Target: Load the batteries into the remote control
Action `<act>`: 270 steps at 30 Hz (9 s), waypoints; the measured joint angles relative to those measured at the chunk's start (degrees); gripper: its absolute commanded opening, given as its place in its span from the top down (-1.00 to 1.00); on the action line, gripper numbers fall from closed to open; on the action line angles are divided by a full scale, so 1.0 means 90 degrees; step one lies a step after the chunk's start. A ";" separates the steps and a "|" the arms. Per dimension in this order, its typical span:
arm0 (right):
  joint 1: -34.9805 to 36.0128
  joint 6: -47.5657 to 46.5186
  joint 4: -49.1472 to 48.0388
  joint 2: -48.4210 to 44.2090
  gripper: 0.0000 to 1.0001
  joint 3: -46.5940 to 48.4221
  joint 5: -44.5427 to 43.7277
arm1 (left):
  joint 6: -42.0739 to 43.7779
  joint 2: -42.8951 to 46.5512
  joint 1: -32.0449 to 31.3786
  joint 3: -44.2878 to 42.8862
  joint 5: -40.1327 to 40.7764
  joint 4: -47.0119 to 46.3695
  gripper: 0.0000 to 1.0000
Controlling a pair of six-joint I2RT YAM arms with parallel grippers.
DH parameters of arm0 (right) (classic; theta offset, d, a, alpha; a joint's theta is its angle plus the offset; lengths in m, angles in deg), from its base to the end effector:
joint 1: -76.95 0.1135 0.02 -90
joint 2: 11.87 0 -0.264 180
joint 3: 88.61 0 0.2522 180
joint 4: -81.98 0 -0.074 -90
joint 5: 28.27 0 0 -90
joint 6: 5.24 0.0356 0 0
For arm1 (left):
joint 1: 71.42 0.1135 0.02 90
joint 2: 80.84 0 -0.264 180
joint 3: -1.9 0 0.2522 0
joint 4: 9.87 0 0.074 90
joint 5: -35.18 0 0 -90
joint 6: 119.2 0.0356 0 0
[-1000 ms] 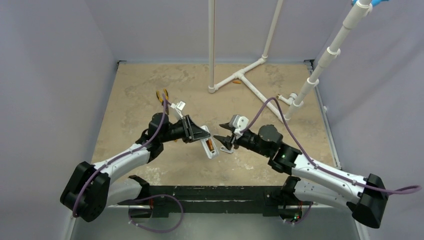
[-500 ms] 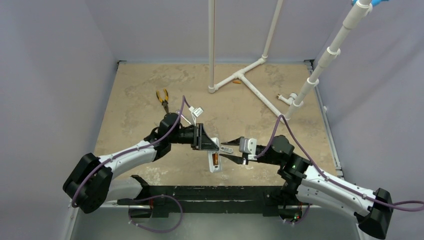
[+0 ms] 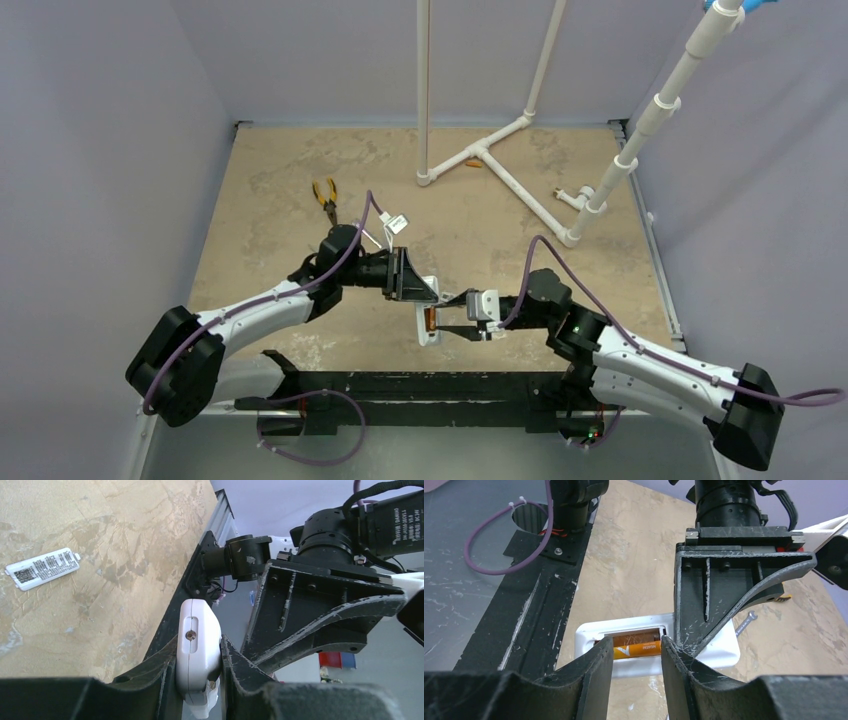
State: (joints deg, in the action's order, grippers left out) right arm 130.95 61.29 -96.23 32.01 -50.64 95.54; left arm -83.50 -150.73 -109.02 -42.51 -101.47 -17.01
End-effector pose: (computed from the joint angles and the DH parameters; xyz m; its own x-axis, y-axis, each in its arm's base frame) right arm 0.0917 0.1599 0.2566 0.3246 -0.1163 -0.9387 -0.9453 -0.0044 -0.3263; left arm 0.1825 -0.1733 0.2219 -0.9297 0.0124 -0.3681 0.3611 0.2275 -0.9044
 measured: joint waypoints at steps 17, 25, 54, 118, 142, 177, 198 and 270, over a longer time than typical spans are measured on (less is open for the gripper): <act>0.0000 -0.0228 -0.0359 0.0083 0.26 -0.0124 0.0034 | -0.0129 -0.0002 -0.0087 0.0000 -0.0182 -0.0432 1.00; 0.0000 -0.0296 -0.0381 0.0083 0.46 -0.0126 0.0039 | -0.0134 -0.0070 -0.0136 0.0000 -0.0228 -0.0491 1.00; -0.0002 -0.0687 -0.0063 0.0163 0.78 0.0073 0.0170 | -0.0228 -0.0245 -0.0206 -0.0158 -0.0333 -0.0503 1.00; 0.0039 -0.0639 -0.0141 0.0080 0.83 0.0019 0.0143 | -0.0061 0.0554 -0.0041 -0.0442 0.0049 0.0415 1.00; 0.0010 0.2939 0.0085 -0.1370 -0.29 -0.0180 -0.2509 | 0.0702 0.0867 0.0010 -0.0729 0.0393 0.1049 1.00; -0.3594 0.4524 0.1525 0.8337 1.00 0.6914 -0.5792 | 0.0940 0.2404 0.1311 -0.0265 0.1219 0.2484 1.00; -0.3968 0.6297 0.1180 0.9765 1.00 0.8420 -0.5850 | 0.0942 0.2229 0.1345 -0.0267 0.1224 0.2664 1.00; -0.3842 0.4442 0.2072 0.8165 -0.31 0.6513 -0.4408 | 0.0986 0.2016 0.1435 -0.0488 0.1219 0.2905 1.00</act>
State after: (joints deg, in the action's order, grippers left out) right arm 96.37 101.27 -77.59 105.49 7.98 55.87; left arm -74.63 -132.59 -96.11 -46.91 -90.50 9.13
